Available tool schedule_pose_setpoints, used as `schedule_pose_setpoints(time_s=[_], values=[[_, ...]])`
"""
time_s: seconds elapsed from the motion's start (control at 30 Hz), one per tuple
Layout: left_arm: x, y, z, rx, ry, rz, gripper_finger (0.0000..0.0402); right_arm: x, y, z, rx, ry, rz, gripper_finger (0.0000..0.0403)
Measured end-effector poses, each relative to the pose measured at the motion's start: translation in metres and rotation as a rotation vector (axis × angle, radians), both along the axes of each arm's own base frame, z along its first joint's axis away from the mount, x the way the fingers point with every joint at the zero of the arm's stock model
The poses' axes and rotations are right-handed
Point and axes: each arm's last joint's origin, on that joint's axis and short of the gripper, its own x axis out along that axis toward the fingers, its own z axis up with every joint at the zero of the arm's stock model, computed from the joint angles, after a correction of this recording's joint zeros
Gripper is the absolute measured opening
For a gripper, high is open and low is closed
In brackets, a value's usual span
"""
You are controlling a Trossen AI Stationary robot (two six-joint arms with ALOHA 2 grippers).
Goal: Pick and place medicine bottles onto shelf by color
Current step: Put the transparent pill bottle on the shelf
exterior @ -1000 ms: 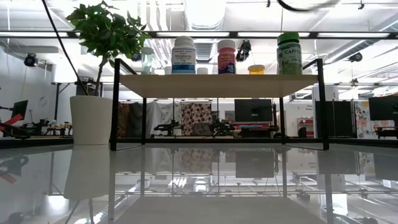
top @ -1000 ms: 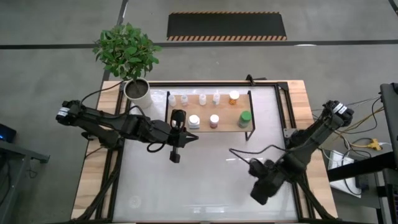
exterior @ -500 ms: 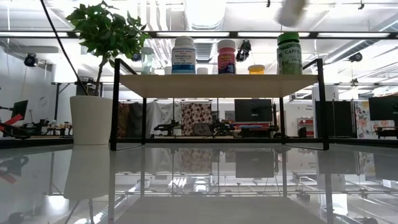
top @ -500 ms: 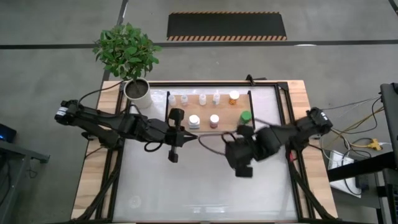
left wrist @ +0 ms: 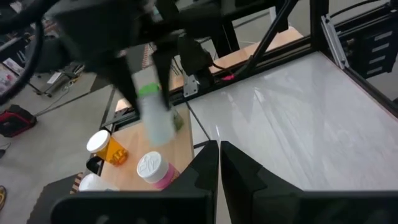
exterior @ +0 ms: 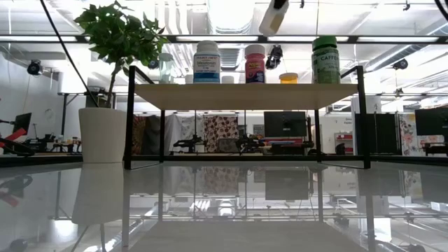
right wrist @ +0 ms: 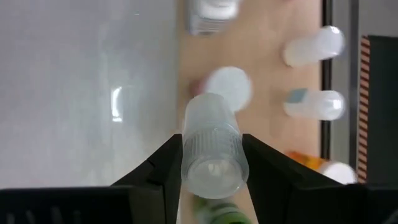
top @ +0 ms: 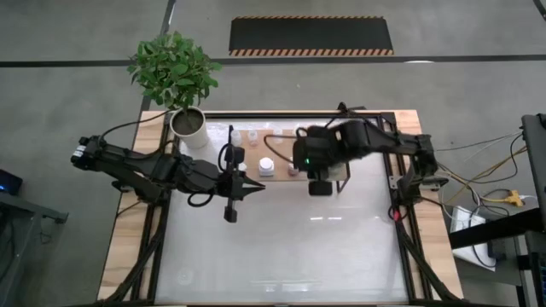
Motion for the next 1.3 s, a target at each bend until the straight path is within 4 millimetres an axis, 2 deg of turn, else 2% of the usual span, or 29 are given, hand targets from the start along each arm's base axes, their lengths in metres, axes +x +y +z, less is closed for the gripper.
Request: schedule_pose_setpoints(time_s=[0.2, 0.5, 0.7, 1.3], values=[[0.000, 0.000, 0.000, 0.000, -0.001, 0.000, 0.0000, 0.002, -0.028, -0.005, -0.018, 0.032, -0.012, 0.0132], [-0.001, 0.000, 0.000, 0.001, 0.000, 0.000, 0.0000, 0.003, -0.046, -0.023, -0.025, 0.110, -0.029, 0.0132], [-0.001, 0.000, 0.000, 0.002, 0.000, -0.001, 0.0000, 0.004, -0.049, -0.038, -0.023, 0.175, -0.028, 0.0132], [-0.001, 0.000, 0.000, 0.003, 0.001, -0.001, 0.0000, 0.005, -0.046, -0.065, 0.062, 0.277, -0.014, 0.0132]])
